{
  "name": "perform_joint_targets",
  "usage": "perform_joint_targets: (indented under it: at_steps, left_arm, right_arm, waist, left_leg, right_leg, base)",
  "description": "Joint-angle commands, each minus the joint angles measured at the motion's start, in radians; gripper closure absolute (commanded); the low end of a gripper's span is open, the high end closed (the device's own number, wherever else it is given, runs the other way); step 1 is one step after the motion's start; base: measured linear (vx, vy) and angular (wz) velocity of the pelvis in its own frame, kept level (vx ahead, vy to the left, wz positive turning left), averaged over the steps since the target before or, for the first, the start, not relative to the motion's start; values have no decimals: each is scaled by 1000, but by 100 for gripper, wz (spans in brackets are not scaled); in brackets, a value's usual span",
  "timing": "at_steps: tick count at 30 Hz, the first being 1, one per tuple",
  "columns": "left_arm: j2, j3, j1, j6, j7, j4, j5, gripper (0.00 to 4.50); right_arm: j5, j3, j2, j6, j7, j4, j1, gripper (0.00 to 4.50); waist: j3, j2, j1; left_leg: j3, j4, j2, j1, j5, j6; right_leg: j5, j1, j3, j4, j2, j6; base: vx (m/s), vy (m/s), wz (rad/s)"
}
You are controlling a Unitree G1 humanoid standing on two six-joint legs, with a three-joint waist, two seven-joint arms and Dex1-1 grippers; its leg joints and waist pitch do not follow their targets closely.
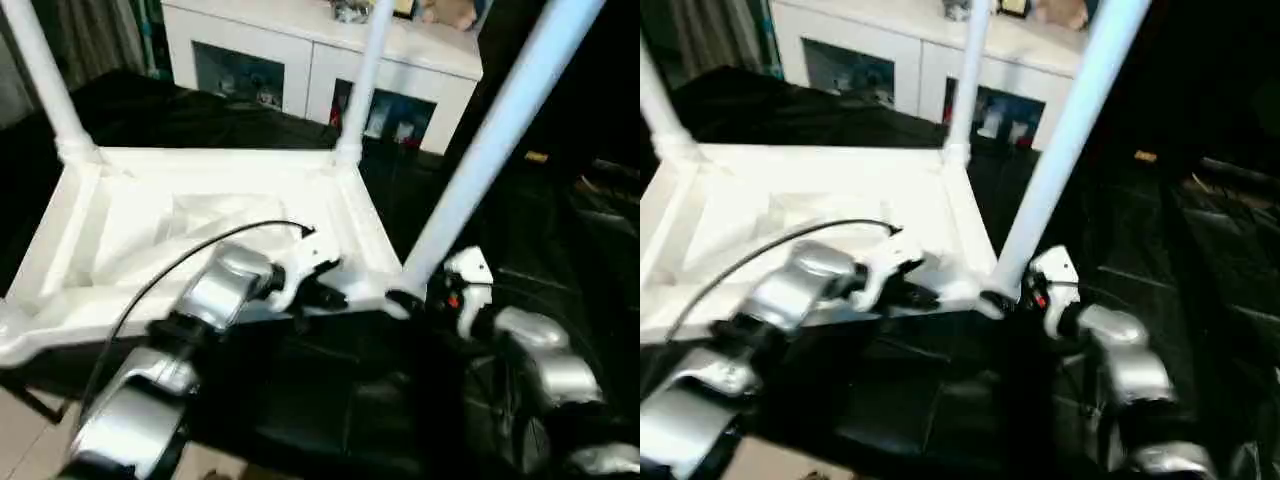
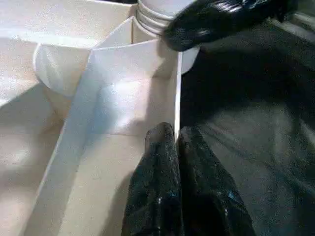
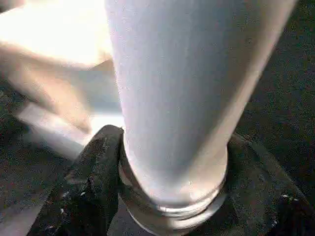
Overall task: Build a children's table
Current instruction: Rotate leg to tighten
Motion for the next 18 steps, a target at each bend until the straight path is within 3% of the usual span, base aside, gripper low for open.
perform_joint_targets:
  at_steps: [1, 2, 4, 5, 7, 8, 9, 11, 12, 13, 14, 15, 17, 18]
  left_arm:
    - [-37, 15, 8, -10, 69, 64, -11, 450]
    - [-79, 26, -8, -33, 148, 118, -6, 450]
    - [-97, 31, -15, -43, 182, 141, -5, 450]
    - [-102, 33, -17, -47, 193, 148, -4, 450]
    - [-120, 36, -25, -61, 228, 173, -1, 450]
    - [-140, 37, -31, -74, 263, 196, 2, 450]
    - [-155, 34, -32, -85, 285, 206, 8, 450]
    - [-168, 27, -34, -101, 297, 219, 19, 450]
    - [-170, 26, -33, -106, 297, 221, 21, 450]
    - [-171, 26, -32, -107, 297, 221, 22, 450]
    - [-171, 23, -29, -111, 293, 219, 24, 450]
    - [-172, 22, -29, -119, 294, 226, 24, 450]
    - [-165, 15, -25, -133, 284, 229, 26, 450]
    - [-161, 14, -23, -134, 279, 226, 26, 450]
  right_arm:
    - [-37, -74, -15, 34, -211, 72, -1, 185]
    - [-43, -108, 37, 35, -359, 88, -4, 185]
    - [-40, -123, 63, 25, -407, 89, -4, 185]
    - [-39, -127, 71, 22, -421, 89, -5, 185]
    - [-35, -140, 100, 11, -468, 88, -6, 185]
    - [-36, -143, 136, -8, -512, 80, -6, 185]
    - [-46, -140, 176, -35, -556, 58, -2, 185]
    - [-52, -135, 220, -66, -584, 26, 2, 185]
    - [-44, -131, 229, -77, -572, 13, 7, 150]
    - [-41, -130, 232, -80, -568, 9, 8, 150]
    - [-23, -129, 240, -89, -542, -11, 17, 150]
    - [-8, -128, 247, -94, -527, -28, 25, 109]
    - [0, -120, 243, -103, -502, -69, 45, 108]
    - [0, -117, 236, -99, -493, -79, 50, 103]
  waist:
    - [-56, 3, 3]
    - [-53, 18, 4]
    - [-53, 11, 4]
    - [-53, 17, 3]
    - [-53, 18, 5]
    - [-45, 31, 1]
    - [-41, 33, -1]
    - [-42, 34, 0]
    - [-37, 31, -2]
    - [-37, 35, -1]
    - [-35, 27, -4]
    - [-36, 23, -3]
    - [-35, 22, 1]
    - [-36, 18, -7]
  left_leg:
    - [-4, -78, 16, 8, -213, -1]
    - [-2, -79, 16, 13, -231, -2]
    - [-3, -83, 14, 13, -262, -11]
    - [-2, -82, 14, 14, -271, -8]
    - [-3, -84, 13, 14, -271, -6]
    - [-3, -89, 13, 13, -292, -5]
    - [-3, -92, 13, 16, -319, -11]
    - [-4, -94, 13, 20, -322, -2]
    - [-3, -96, 14, 18, -318, 7]
    - [-4, -97, 14, 18, -320, 11]
    - [-2, -97, 15, 17, -328, 18]
    - [-3, -97, 16, 16, -324, 23]
    - [-3, -98, 17, 12, -306, 41]
    - [-7, -101, 15, -3, -286, 42]
  right_leg:
    - [-175, 47, 25, -81, -40, -215]
    - [-179, 37, 29, -85, -40, -205]
    - [-218, 38, 27, -90, -39, -184]
    - [-218, 35, 30, -94, -39, -174]
    - [-211, 35, 29, -94, -38, -165]
    - [-224, 30, 30, -100, -34, -157]
    - [-247, 26, 30, -103, -34, -150]
    - [-253, 27, 29, -105, -34, -144]
    - [-244, 26, 30, -108, -33, -139]
    - [-241, 26, 30, -107, -33, -138]
    - [-240, 25, 30, -109, -32, -137]
    - [-242, 27, 31, -107, -33, -136]
    - [-242, 28, 31, -108, -37, -128]
    - [-240, 37, 29, -105, -38, -119]
  base:
    - [0, 0, 0]
    - [0, 0, 0]
    - [0, 0, 0]
    - [0, 0, 0]
    - [0, 0, 0]
    - [0, 0, 0]
    - [0, 0, 0]
    - [0, 0, 0]
    - [0, 0, 0]
    - [0, 0, 0]
    - [0, 0, 0]
    - [0, 0, 0]
    - [0, 0, 0]
    - [0, 0, 0]
